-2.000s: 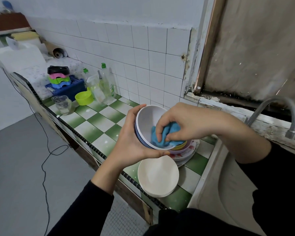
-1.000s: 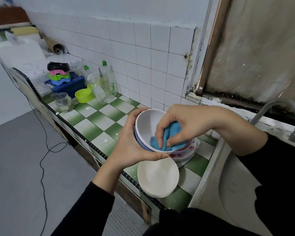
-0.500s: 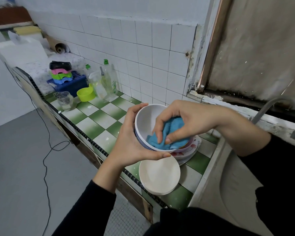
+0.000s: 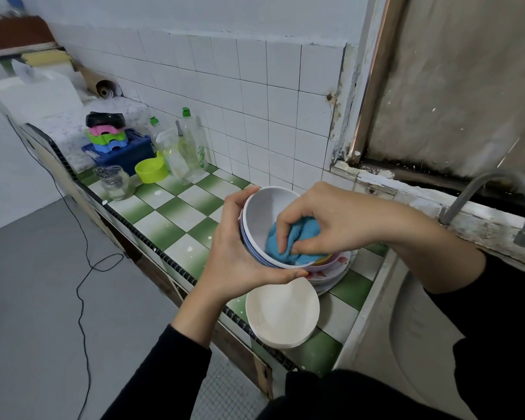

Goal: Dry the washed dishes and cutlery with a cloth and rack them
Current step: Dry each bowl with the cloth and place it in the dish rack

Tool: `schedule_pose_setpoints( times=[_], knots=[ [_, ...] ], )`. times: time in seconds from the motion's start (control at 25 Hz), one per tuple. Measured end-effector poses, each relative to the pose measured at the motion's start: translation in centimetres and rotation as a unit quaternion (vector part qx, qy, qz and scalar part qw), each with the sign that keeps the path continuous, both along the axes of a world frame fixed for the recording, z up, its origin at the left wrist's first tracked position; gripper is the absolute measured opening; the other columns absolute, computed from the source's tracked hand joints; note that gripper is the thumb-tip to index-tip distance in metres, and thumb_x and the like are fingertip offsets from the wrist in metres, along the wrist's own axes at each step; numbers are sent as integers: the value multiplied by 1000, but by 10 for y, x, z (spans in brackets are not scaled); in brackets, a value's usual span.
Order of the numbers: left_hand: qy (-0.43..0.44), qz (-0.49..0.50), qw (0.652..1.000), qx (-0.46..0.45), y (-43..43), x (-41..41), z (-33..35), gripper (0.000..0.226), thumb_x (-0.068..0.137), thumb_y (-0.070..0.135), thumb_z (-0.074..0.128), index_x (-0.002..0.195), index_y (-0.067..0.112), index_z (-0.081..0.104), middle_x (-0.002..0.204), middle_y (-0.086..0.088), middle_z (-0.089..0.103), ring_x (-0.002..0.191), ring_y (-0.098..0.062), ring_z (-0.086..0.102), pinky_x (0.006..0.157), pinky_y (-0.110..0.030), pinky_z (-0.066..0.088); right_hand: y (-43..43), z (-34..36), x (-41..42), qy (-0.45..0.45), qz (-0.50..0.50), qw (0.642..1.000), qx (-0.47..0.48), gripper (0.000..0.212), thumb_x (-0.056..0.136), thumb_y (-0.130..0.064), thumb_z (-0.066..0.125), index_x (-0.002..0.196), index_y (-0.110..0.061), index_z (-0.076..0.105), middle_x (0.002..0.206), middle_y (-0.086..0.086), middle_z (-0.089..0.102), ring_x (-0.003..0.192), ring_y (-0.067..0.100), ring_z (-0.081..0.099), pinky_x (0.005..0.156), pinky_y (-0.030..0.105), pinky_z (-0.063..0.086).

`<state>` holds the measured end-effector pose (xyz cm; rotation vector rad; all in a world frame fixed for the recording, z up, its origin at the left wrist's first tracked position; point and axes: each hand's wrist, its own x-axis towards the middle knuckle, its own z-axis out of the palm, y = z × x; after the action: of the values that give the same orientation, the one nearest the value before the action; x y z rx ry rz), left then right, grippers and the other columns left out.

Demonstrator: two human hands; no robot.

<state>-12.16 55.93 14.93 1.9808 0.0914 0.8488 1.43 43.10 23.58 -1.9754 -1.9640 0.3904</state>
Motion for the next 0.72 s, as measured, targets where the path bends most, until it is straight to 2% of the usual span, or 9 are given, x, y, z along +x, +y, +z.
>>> schedule_pose_setpoints(
  times=[0.08,0.16,0.24,0.32,0.44,0.56,0.6,0.64,0.72],
  knots=[
    [-6,7,1000,2,-1,2,-1,108,44,39,90,132,10,35,125,19,49,116,-8,54,91,-17,44,2,-7,-2,-13,-24,999,45,22,76,-6,70,87,-25,75,84,-13,69,80,1,60,71,16,42],
    [-14,16,1000,8,-3,4,-2,110,43,37,91,133,8,35,123,26,49,115,-7,55,90,-18,46,2,-10,-6,-19,-61,995,79,23,75,-8,69,85,-27,73,82,-15,68,78,3,60,72,21,45],
    [-14,31,999,7,-7,5,-6,112,42,37,92,135,15,33,122,26,50,115,-12,57,90,-26,49,0,-11,-9,32,-89,994,62,23,75,-9,70,79,-32,72,70,-21,63,72,-2,57,65,15,41],
    [-12,45,999,3,-13,8,-13,114,41,36,94,135,24,31,122,24,52,113,-16,60,91,-33,52,0,-14,-15,153,-116,980,49,23,75,-8,73,75,-31,71,70,-16,65,70,-1,59,66,17,46],
    [0,61,998,-14,-19,11,-26,115,44,29,97,134,34,26,121,18,55,111,-18,63,89,-44,54,4,-31,-28,382,-193,897,115,25,76,2,74,72,-22,72,80,7,71,73,14,66,74,36,55],
    [1,75,997,-26,-20,11,-34,115,46,35,96,136,34,24,127,3,54,114,-23,61,91,-50,52,3,-38,-35,562,-245,777,143,24,79,9,69,73,-15,70,73,12,70,65,20,68,60,30,56],
    [-2,81,996,-27,-19,12,-35,114,47,35,95,136,34,24,131,1,52,117,-24,59,93,-51,50,1,-38,-32,574,-251,763,157,24,79,9,68,73,-14,70,72,11,70,65,19,68,60,28,56],
    [-6,84,996,-27,-19,12,-36,112,48,34,95,136,33,25,134,-1,51,120,-24,57,95,-52,49,0,-39,-27,536,-260,782,181,25,79,8,69,73,-17,70,73,8,71,68,18,68,62,28,56],
    [-7,82,996,-21,-22,14,-37,111,49,34,94,137,29,26,138,-3,49,125,-23,54,98,-49,48,1,-44,-22,360,-291,859,218,31,78,3,73,71,-27,69,77,-2,72,77,13,68,71,28,55]
  ],
)
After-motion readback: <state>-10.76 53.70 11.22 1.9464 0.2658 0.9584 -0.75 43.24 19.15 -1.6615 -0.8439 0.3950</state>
